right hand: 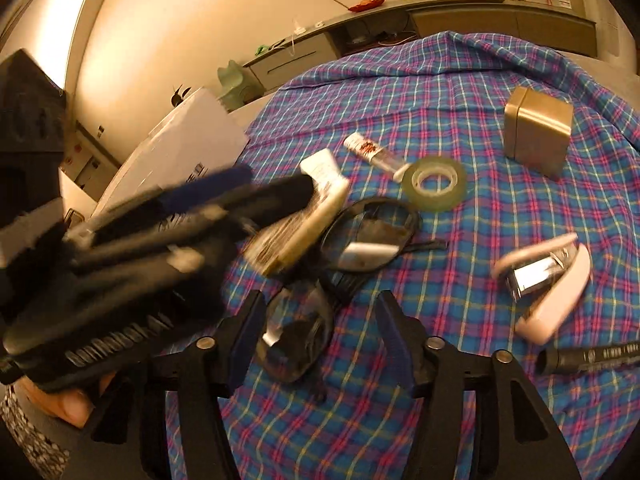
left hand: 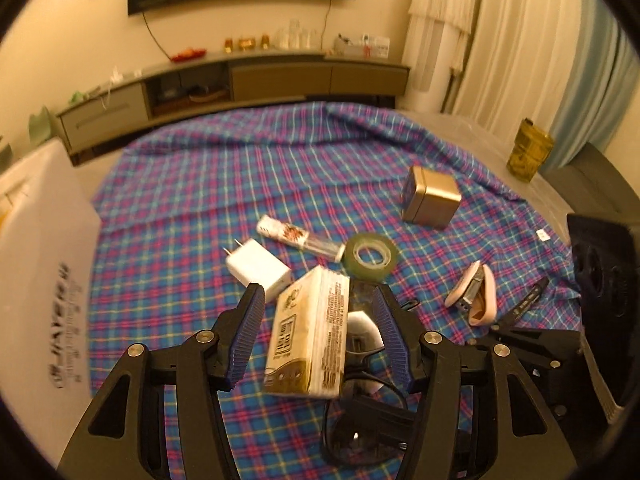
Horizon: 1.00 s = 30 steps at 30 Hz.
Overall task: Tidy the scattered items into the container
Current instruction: 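Move both open grippers back over the items on the bedspread, then grasp the white paper packet upright with the left gripper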
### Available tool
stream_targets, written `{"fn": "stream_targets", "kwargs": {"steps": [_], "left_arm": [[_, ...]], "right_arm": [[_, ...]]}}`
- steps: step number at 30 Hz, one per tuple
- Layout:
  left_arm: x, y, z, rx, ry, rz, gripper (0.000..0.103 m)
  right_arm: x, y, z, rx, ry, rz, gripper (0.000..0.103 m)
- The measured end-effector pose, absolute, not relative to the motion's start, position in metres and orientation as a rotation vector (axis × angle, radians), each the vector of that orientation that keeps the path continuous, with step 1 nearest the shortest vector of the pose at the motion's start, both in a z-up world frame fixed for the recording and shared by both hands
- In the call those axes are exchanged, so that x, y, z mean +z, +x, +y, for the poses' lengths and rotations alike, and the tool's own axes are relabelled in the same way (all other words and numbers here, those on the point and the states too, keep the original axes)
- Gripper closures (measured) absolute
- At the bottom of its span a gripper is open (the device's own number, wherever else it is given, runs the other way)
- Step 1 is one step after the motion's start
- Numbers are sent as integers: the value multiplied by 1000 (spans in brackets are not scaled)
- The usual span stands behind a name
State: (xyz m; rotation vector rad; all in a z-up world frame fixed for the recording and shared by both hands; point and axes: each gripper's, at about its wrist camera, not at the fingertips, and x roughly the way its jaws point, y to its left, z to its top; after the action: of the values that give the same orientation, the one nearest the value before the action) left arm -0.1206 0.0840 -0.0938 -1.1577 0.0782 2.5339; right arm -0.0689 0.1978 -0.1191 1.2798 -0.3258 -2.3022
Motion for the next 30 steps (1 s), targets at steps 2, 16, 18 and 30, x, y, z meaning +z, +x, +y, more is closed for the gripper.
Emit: {"fn": "stream_targets", "kwargs": {"steps": [2, 16, 18, 30], "left_arm": [[-104, -125, 84, 2542, -1203, 94, 43], [-117, -130, 40, 2586, -1329, -85, 79], [-112, -129, 35, 2582, -1325, -117, 79], [-125, -109, 66, 2556, -1319, 135, 80]], "right_arm": [[-122, -75, 195, -2312, 1292, -324, 44], [-112, -71, 192, -2321, 1256, -272, 99], [-115, -73, 193, -2302, 1264, -307, 99], [-143, -91, 217, -2067, 1303, -788, 85]]}}
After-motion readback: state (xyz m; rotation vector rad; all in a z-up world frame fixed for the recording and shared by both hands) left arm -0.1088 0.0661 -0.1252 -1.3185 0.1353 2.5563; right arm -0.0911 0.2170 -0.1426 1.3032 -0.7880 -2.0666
